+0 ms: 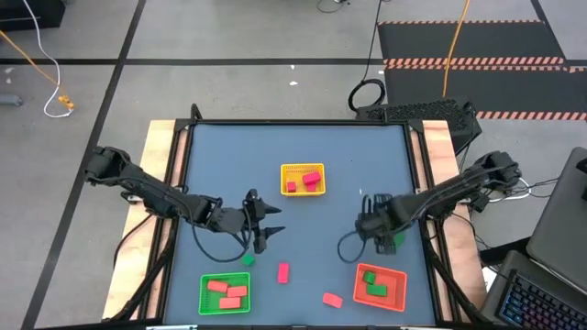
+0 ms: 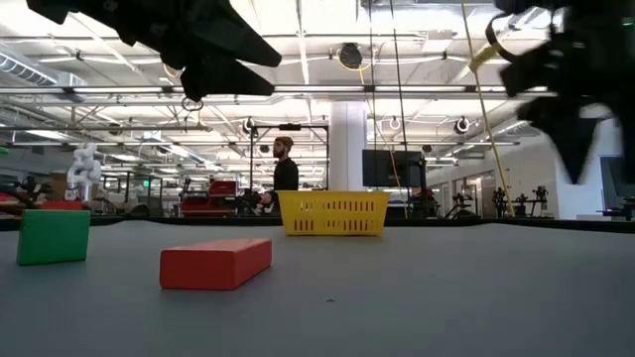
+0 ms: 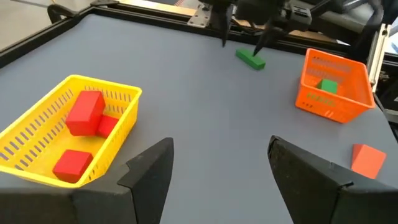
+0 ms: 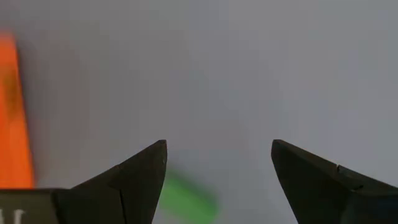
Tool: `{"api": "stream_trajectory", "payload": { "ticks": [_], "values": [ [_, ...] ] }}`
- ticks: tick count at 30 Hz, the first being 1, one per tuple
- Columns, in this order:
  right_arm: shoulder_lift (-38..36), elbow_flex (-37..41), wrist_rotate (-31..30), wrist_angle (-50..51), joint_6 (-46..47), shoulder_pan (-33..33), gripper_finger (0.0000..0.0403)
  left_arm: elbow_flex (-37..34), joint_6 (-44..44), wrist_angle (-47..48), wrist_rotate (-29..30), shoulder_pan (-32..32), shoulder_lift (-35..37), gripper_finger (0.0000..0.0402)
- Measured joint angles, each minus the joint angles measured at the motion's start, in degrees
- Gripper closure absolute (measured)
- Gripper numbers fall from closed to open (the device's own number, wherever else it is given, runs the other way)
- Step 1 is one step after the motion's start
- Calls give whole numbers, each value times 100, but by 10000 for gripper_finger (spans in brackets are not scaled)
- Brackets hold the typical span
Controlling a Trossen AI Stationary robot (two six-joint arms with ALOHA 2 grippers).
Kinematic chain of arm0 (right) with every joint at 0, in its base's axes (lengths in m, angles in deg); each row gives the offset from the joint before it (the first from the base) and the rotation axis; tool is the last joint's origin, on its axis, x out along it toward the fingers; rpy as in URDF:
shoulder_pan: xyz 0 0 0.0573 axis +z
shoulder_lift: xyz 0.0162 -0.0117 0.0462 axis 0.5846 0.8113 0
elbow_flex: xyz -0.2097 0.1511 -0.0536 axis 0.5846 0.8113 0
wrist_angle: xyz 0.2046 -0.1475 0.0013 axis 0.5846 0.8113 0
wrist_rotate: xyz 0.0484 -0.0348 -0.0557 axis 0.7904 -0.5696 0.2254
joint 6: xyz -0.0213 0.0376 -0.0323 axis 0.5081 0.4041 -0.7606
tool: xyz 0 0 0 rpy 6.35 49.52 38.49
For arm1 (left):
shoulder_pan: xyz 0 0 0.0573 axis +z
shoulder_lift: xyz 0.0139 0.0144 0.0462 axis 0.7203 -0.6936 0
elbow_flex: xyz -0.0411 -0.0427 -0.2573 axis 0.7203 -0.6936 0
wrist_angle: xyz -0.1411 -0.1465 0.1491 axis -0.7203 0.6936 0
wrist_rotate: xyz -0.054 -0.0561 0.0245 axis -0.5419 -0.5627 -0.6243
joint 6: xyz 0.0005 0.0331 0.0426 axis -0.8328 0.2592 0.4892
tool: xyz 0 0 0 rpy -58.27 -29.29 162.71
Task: Sort & place blocks by color
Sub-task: Put the green block into the orange bin
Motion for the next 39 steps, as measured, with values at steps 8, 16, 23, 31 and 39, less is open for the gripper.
{"api": "stream_trajectory", "payload": {
  "ticks": [8, 16, 23, 31, 39],
  "values": [
    [456, -130, 639, 872, 351, 683, 122, 0, -10, -29, -1, -192, 1, 140],
    [456, -130, 692, 914, 396, 1224, 122, 0, -23, -34, 5, -295, 0, 140],
    [480, 171, 545, 729, 688, 1336, 122, 0, -59, -37, 5, -295, 0, 140],
    [481, 571, 388, 567, 835, 1340, 122, 0, -67, -39, 5, -293, 0, 140],
    [482, 844, 376, 21, 795, 1338, 122, 0, -83, -39, 5, -291, 0, 140]
  ]
}}
